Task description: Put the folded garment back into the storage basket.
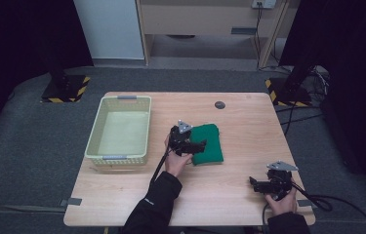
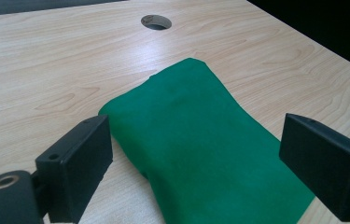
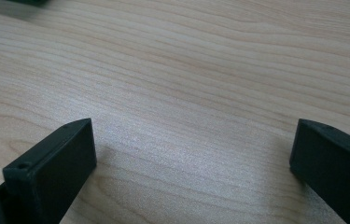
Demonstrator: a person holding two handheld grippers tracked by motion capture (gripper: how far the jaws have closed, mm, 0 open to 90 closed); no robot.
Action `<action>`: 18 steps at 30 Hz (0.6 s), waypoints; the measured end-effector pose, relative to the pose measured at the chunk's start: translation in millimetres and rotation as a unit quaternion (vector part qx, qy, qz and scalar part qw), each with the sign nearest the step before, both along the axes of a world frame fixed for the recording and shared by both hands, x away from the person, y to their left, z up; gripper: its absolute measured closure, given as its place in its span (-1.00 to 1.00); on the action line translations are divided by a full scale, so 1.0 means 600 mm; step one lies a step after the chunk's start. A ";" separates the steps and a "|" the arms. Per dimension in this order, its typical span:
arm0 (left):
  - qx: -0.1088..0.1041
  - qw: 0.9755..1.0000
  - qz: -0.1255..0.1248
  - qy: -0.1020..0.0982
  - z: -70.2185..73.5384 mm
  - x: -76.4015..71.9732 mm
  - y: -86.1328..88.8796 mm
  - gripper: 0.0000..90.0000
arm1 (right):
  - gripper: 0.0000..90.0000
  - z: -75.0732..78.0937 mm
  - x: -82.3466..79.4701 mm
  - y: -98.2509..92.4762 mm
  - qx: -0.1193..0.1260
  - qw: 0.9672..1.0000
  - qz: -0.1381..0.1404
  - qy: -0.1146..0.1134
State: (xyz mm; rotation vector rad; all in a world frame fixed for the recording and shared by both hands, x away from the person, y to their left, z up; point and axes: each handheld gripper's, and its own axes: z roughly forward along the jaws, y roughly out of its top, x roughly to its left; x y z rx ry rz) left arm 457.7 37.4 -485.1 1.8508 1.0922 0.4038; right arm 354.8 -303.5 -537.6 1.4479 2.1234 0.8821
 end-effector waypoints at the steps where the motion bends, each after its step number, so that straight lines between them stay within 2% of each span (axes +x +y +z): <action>1: -0.001 1.000 0.000 0.001 -0.001 0.001 0.000 -0.80 | -0.99 0.000 0.000 0.000 0.000 1.000 0.000 0.000; 18: -0.008 1.000 0.000 0.013 -0.035 0.020 -0.009 -0.79 | -0.99 0.000 0.000 0.000 0.000 1.000 0.000 0.000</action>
